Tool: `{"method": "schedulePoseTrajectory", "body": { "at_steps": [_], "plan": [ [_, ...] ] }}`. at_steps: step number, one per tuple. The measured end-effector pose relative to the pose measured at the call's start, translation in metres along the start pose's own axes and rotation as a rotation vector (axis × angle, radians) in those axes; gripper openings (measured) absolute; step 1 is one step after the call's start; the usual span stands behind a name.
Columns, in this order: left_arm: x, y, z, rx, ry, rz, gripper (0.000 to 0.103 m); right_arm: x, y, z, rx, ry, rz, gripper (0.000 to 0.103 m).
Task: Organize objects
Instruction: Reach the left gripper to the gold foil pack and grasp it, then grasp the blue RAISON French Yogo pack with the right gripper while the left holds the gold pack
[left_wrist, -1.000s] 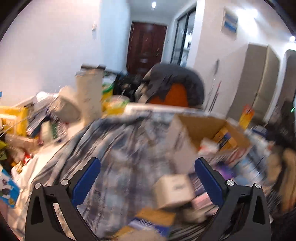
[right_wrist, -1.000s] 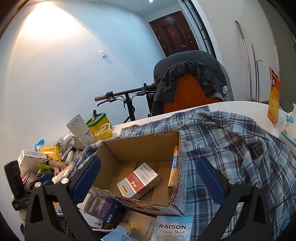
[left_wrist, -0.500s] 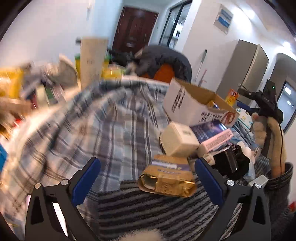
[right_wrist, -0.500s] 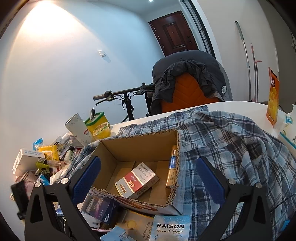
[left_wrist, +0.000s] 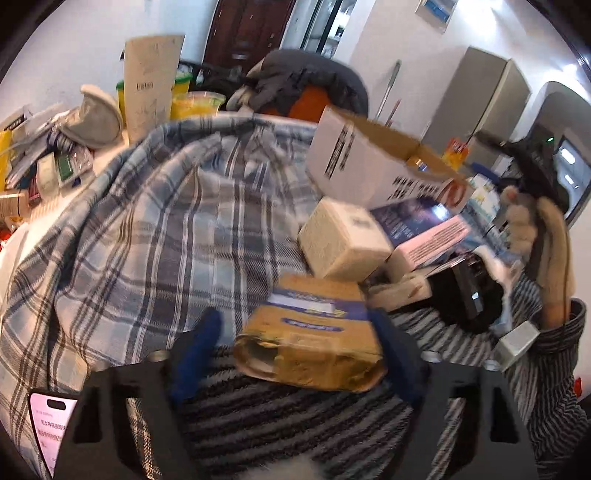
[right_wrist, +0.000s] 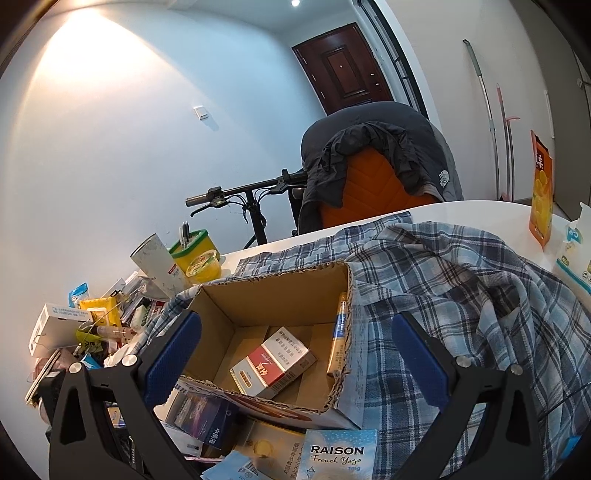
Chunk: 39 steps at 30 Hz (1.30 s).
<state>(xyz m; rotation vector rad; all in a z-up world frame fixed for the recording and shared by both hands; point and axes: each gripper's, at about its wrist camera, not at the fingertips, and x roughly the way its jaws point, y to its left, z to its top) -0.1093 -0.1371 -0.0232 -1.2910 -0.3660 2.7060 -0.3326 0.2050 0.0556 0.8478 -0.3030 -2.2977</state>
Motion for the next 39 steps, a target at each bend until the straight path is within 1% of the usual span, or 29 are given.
{"method": "schedulePoseTrajectory", "body": {
  "at_steps": [1, 2, 3, 8, 10, 13, 16, 19, 21, 22, 25, 27, 30, 33, 36, 38, 39],
  "plan": [
    [0.002, 0.000, 0.000, 0.000, 0.008, 0.012, 0.075, 0.000, 0.000, 0.000, -0.001, 0.000, 0.001, 0.102],
    [0.003, 0.000, 0.000, 0.002, 0.006, 0.017, 0.071, 0.000, 0.000, 0.000, -0.001, 0.000, 0.001, 0.102],
    [0.001, -0.001, -0.001, 0.006, -0.004, 0.021, 0.067, 0.000, 0.000, 0.000, -0.002, 0.001, 0.001, 0.102],
    [-0.013, -0.002, -0.003, 0.006, -0.077, 0.028, 0.056, 0.000, 0.000, -0.001, -0.006, 0.003, -0.001, 0.102],
    [-0.022, -0.004, -0.005, 0.018, -0.124, 0.025, 0.055, 0.000, 0.000, -0.001, -0.003, 0.003, -0.001, 0.102],
    [-0.036, -0.012, -0.007, 0.053, -0.193, 0.042, 0.054, 0.000, -0.001, -0.001, 0.000, 0.000, -0.003, 0.102],
    [-0.053, -0.028, -0.009, 0.101, -0.277, 0.116, 0.054, 0.000, -0.001, -0.001, 0.001, -0.002, -0.004, 0.102],
    [-0.075, -0.049, -0.013, 0.162, -0.398, 0.153, 0.054, 0.000, -0.002, -0.001, 0.000, -0.003, -0.004, 0.102],
    [-0.088, -0.065, -0.012, 0.186, -0.469, 0.142, 0.054, -0.001, -0.002, -0.001, -0.003, -0.009, -0.003, 0.102],
    [-0.094, -0.072, -0.010, 0.193, -0.493, 0.130, 0.054, -0.002, -0.001, 0.000, -0.005, -0.013, -0.002, 0.102],
    [-0.103, -0.096, 0.002, 0.217, -0.532, 0.091, 0.054, -0.006, -0.002, 0.002, -0.008, -0.029, 0.001, 0.102],
    [-0.105, -0.112, 0.014, 0.227, -0.551, 0.080, 0.054, -0.008, -0.003, 0.003, -0.005, -0.041, 0.003, 0.102],
    [-0.101, -0.132, 0.034, 0.221, -0.582, 0.088, 0.054, -0.013, -0.003, 0.005, 0.002, -0.063, 0.010, 0.102],
    [-0.089, -0.140, 0.052, 0.195, -0.608, 0.095, 0.054, -0.018, -0.006, 0.007, 0.011, -0.082, 0.026, 0.102],
    [-0.062, -0.133, 0.065, 0.153, -0.609, 0.103, 0.054, -0.023, -0.006, 0.008, -0.002, -0.099, 0.005, 0.102],
    [-0.040, -0.123, 0.062, 0.126, -0.609, 0.114, 0.054, -0.026, -0.006, 0.010, -0.018, -0.111, -0.014, 0.102],
    [-0.030, -0.120, 0.058, 0.126, -0.608, 0.138, 0.054, -0.028, -0.006, 0.010, -0.022, -0.116, -0.017, 0.102]
  ]
}}
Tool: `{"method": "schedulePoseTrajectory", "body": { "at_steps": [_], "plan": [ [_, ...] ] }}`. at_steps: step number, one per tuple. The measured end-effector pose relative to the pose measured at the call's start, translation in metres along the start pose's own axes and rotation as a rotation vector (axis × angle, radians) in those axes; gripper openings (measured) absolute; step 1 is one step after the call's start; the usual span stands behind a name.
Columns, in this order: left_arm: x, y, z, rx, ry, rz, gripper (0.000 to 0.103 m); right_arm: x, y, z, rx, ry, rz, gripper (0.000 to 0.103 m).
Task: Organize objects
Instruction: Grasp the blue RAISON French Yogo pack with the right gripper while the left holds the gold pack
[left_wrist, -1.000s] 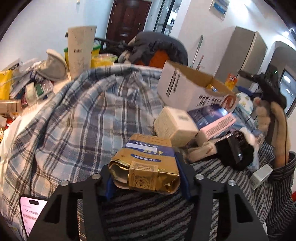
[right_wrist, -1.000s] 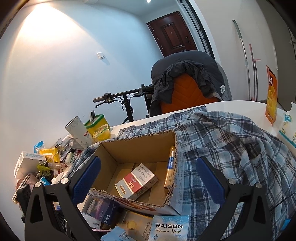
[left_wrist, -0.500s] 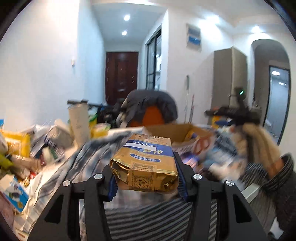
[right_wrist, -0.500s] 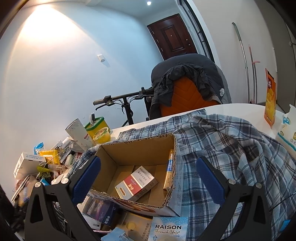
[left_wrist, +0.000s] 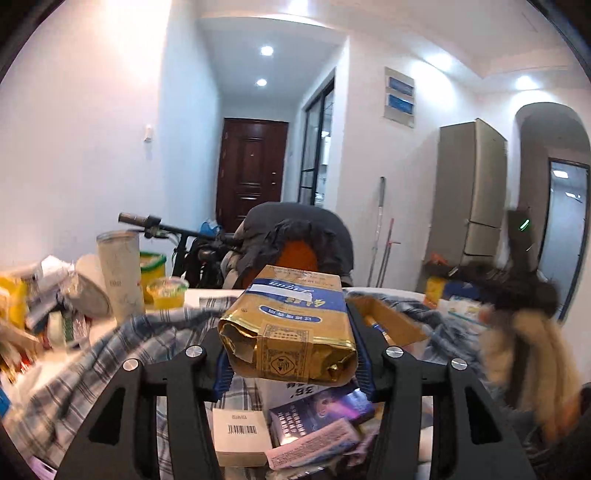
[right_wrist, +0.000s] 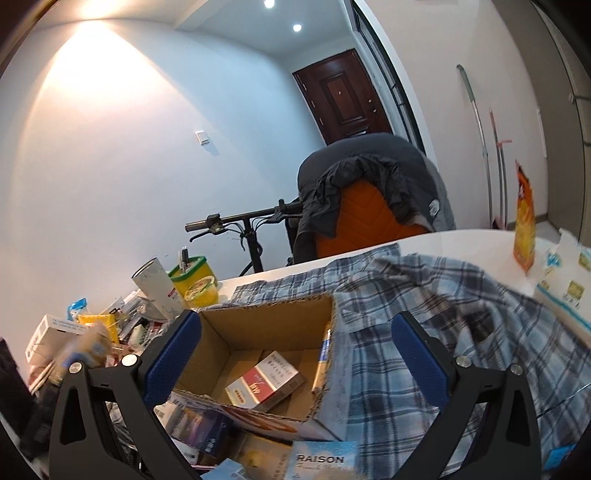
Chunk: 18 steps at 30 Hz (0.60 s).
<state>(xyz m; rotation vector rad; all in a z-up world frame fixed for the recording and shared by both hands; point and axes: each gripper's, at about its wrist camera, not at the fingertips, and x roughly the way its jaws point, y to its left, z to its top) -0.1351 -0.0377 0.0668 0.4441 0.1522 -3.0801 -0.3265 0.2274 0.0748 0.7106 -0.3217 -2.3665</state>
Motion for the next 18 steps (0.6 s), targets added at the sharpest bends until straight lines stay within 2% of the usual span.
{"method": "schedulePoseTrajectory", "body": {
  "at_steps": [2, 3, 6, 8, 13, 16, 17, 18],
  "plan": [
    [0.012, -0.008, -0.011, 0.076, 0.052, 0.101, 0.054, -0.004, -0.003, 0.002, 0.001, -0.007, -0.004, 0.102],
    [0.013, -0.009, -0.016, 0.102, 0.039, 0.130, 0.054, -0.005, -0.004, 0.003, 0.002, -0.009, -0.009, 0.102],
    [0.017, -0.011, -0.019, 0.106, 0.049, 0.101, 0.054, -0.012, -0.008, 0.006, -0.010, -0.021, -0.047, 0.102],
    [0.018, -0.010, -0.021, 0.101, 0.054, 0.108, 0.054, -0.018, -0.012, 0.007, -0.021, -0.029, -0.075, 0.102],
    [0.012, -0.004, -0.021, 0.067, 0.037, 0.112, 0.054, -0.029, -0.020, 0.005, 0.019, -0.030, -0.078, 0.102],
    [0.012, -0.004, -0.020, 0.063, 0.039, 0.113, 0.054, -0.020, -0.018, -0.003, -0.009, 0.077, -0.153, 0.102],
    [0.012, -0.003, -0.019, 0.061, 0.039, 0.112, 0.054, -0.014, -0.016, -0.008, -0.020, 0.130, -0.155, 0.102],
    [0.012, -0.003, -0.019, 0.060, 0.037, 0.112, 0.054, -0.005, -0.015, -0.015, -0.019, 0.199, -0.121, 0.102]
  ]
}}
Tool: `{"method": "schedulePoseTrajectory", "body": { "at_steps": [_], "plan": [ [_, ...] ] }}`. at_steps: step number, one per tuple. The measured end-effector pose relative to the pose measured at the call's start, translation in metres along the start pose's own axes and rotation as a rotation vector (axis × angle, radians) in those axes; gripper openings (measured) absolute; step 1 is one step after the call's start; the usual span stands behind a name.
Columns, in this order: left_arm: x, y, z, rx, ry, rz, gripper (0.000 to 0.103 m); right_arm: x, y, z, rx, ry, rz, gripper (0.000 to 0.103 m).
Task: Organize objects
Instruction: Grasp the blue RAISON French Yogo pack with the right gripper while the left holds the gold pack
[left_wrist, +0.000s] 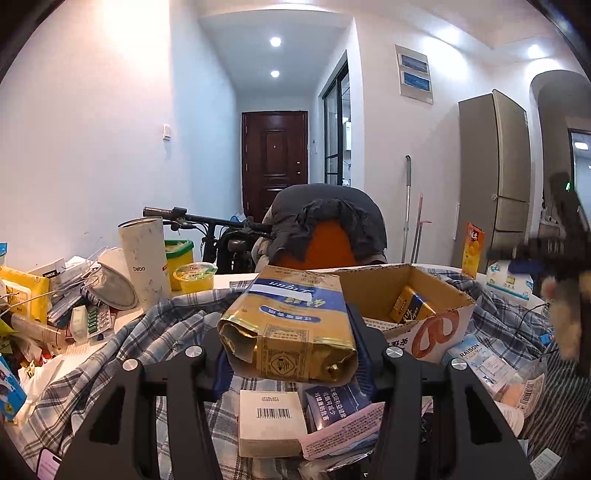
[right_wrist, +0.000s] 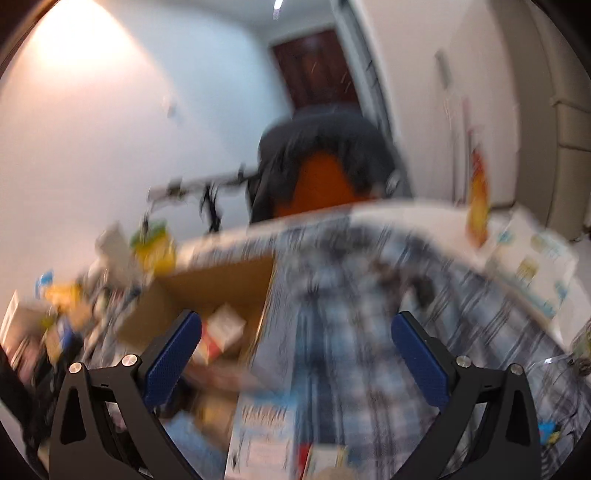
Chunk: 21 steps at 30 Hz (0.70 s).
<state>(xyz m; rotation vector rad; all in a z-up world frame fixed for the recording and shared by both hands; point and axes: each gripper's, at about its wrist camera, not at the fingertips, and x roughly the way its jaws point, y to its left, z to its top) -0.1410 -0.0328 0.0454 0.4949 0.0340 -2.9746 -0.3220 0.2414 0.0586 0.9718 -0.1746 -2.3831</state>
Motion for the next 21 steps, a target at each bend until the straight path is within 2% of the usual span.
{"method": "schedulePoseTrajectory", "body": {
  "at_steps": [2, 5, 9, 12, 13, 14, 15, 17, 21],
  "plan": [
    [0.000, 0.000, 0.000, 0.004, 0.001, 0.001, 0.054, 0.015, 0.007, -0.009, -0.008, 0.114, 0.065, 0.102],
    [0.000, -0.001, 0.000, 0.008, 0.005, -0.002, 0.054, 0.026, 0.024, -0.019, -0.091, 0.196, 0.097, 0.102],
    [0.002, 0.000, 0.001, 0.006, 0.014, -0.005, 0.054, 0.041, 0.037, -0.032, -0.170, 0.281, 0.055, 0.102],
    [0.003, 0.001, 0.001, 0.005, 0.018, -0.005, 0.054, 0.058, 0.033, -0.039, -0.198, 0.326, -0.079, 0.102],
    [0.003, 0.001, 0.001, 0.005, 0.016, -0.005, 0.054, 0.061, 0.031, -0.041, -0.209, 0.335, -0.098, 0.102],
    [0.003, 0.001, 0.001, 0.006, 0.017, -0.005, 0.054, 0.063, 0.031, -0.043, -0.218, 0.344, -0.100, 0.097],
    [0.004, 0.000, 0.000, 0.008, 0.018, -0.006, 0.054, 0.064, 0.031, -0.043, -0.227, 0.349, -0.094, 0.085],
    [0.004, -0.001, -0.001, 0.013, 0.021, -0.006, 0.054, 0.066, 0.031, -0.045, -0.243, 0.358, -0.084, 0.074],
    [0.004, -0.003, -0.002, 0.014, 0.020, -0.009, 0.054, 0.072, 0.034, -0.050, -0.278, 0.383, -0.109, 0.063]
  ]
}}
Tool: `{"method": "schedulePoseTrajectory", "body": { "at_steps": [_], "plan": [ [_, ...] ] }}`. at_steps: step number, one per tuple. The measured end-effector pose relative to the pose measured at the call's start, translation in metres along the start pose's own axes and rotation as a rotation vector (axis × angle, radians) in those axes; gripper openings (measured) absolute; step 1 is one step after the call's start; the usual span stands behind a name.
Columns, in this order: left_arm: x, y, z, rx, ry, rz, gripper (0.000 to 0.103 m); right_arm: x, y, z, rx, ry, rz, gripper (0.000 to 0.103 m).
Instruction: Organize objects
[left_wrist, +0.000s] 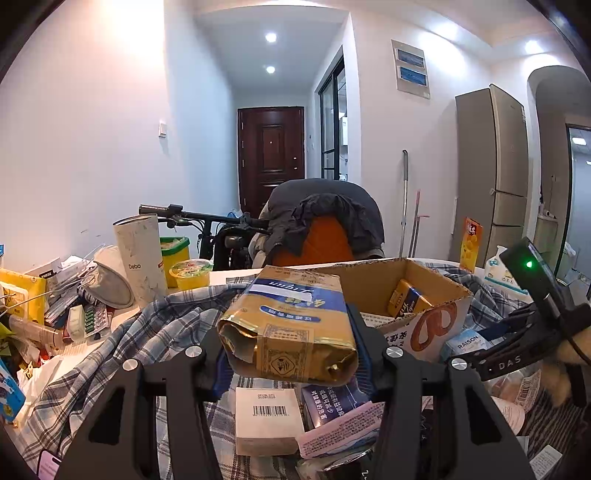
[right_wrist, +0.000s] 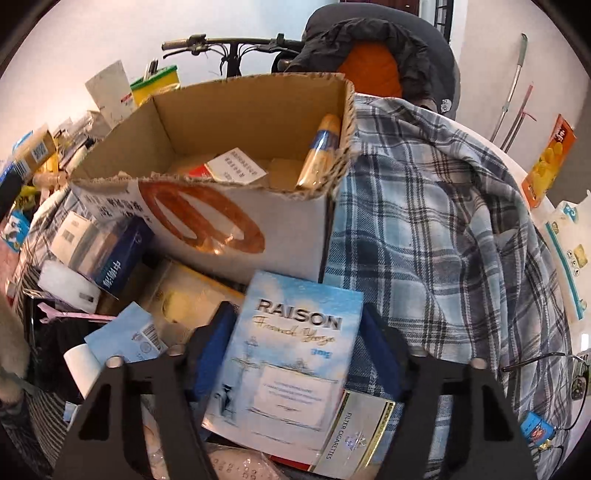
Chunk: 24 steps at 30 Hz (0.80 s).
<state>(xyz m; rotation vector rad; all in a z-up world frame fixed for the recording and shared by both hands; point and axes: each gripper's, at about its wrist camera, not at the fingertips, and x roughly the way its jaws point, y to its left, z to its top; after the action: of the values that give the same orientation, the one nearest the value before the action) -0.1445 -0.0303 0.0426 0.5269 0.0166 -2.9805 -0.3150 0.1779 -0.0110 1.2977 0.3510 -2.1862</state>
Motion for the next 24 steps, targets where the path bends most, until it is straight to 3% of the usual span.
{"method": "schedulePoseTrajectory", "body": {
  "at_steps": [3, 8, 17, 24],
  "plan": [
    [0.000, 0.000, 0.000, -0.003, -0.002, 0.000, 0.054, -0.013, -0.001, 0.000, -0.002, -0.053, 0.003, 0.062],
    [-0.001, 0.000, 0.000, -0.004, -0.003, -0.002, 0.054, -0.048, -0.021, 0.005, 0.041, -0.218, 0.058, 0.061],
    [-0.001, -0.001, -0.001, -0.004, -0.001, -0.005, 0.054, -0.099, -0.071, 0.001, 0.228, -0.533, 0.056, 0.059],
    [-0.001, 0.003, 0.000, -0.019, 0.003, -0.004, 0.054, -0.121, -0.063, 0.002, 0.223, -0.659, 0.101, 0.059]
  ]
}}
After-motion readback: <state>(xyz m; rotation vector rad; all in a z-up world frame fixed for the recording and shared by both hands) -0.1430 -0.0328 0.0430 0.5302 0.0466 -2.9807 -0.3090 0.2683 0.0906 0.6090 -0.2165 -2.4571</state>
